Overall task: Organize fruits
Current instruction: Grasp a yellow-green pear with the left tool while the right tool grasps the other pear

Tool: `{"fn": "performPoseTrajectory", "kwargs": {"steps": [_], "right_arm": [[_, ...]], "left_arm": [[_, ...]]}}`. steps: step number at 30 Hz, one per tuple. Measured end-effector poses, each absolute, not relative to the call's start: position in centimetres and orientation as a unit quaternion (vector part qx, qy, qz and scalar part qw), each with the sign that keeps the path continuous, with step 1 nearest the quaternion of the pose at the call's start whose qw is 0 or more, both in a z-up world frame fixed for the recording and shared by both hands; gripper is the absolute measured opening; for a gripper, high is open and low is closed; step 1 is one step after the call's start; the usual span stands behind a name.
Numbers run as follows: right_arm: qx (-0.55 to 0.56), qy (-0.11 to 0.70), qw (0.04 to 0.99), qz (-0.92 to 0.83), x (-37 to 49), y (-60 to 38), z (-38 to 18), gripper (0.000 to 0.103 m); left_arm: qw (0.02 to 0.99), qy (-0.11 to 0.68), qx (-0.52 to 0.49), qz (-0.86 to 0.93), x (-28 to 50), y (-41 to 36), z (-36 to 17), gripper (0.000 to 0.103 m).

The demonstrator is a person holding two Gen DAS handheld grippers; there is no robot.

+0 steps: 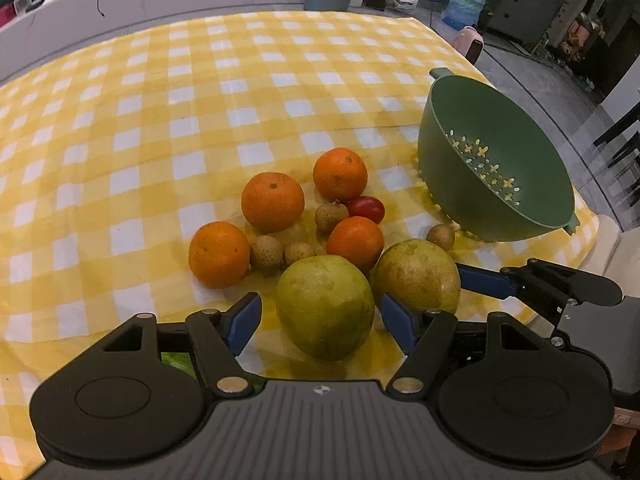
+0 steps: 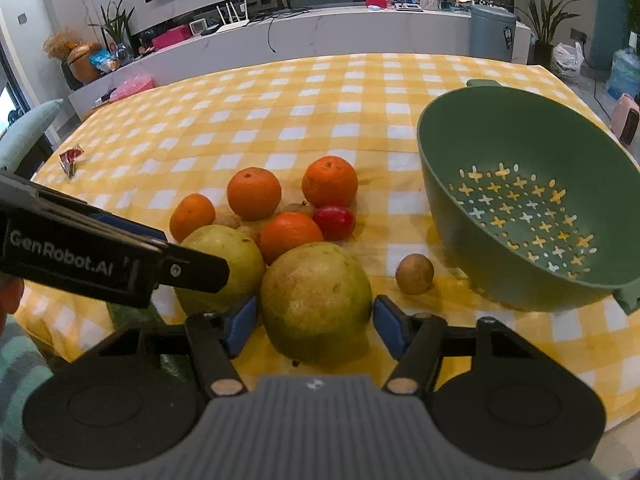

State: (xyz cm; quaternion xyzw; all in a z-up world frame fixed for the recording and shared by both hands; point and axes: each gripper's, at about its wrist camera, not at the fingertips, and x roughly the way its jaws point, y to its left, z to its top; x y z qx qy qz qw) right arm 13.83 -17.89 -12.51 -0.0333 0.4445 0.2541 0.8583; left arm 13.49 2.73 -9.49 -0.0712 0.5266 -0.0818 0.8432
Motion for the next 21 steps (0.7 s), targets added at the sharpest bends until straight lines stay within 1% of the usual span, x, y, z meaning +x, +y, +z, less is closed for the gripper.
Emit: {"fn": "performPoseTrajectory", "kwargs": {"steps": [6, 9, 14, 16, 21], "right_arm": [[-0.028, 0.444, 0.858, 0.256, 14.14, -18.19, -12.63, 0.06], [-0.035, 0.442, 0.858, 0.258, 13.95, -18.02, -12.61, 0.059], [-0.038, 0.442, 0.859, 0.257, 13.8, -17.92, -12.58, 0.059], [-0.044, 0.44, 0.859, 0.257, 13.67, -17.79, -12.57, 0.059], [-0.053, 0.435, 0.862, 0.255, 13.33, -17.52, -12.53, 0.059]], "left_arm": [[0.836, 0.538, -0.072, -0.074, 13.86, 2.5, -10.3, 0.08], [0.833, 0.544, -0.077, -0.073, 13.96, 2.48, -10.49, 0.074], [0.829, 0.549, -0.088, -0.068, 14.02, 2.39, -10.56, 0.07], [0.828, 0.549, -0.089, -0.068, 14.02, 2.33, -10.52, 0.067], [0.831, 0.546, -0.09, -0.058, 13.8, 1.96, -10.47, 0.065]]}}
